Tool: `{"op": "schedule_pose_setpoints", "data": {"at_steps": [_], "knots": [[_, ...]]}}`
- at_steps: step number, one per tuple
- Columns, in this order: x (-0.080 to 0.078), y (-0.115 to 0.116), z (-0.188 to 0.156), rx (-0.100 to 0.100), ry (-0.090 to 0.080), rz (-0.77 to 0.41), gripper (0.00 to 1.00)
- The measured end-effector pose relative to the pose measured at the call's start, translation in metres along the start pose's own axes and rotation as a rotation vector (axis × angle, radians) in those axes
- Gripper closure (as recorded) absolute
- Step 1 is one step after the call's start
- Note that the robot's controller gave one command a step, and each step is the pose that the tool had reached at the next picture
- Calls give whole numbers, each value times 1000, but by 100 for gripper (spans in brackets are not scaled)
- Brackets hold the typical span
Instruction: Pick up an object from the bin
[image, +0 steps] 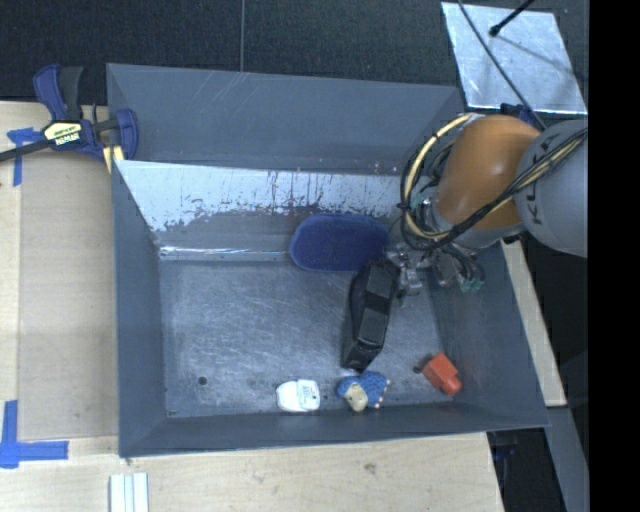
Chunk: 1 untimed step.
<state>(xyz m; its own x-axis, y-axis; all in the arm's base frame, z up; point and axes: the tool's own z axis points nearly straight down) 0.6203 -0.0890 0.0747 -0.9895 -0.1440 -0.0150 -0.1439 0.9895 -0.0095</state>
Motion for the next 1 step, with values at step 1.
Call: {"op": "schedule_pose_setpoints", "data": {"at_steps": [1], "knots": [[3, 9, -220, -6, 1, -63, 100]]}}
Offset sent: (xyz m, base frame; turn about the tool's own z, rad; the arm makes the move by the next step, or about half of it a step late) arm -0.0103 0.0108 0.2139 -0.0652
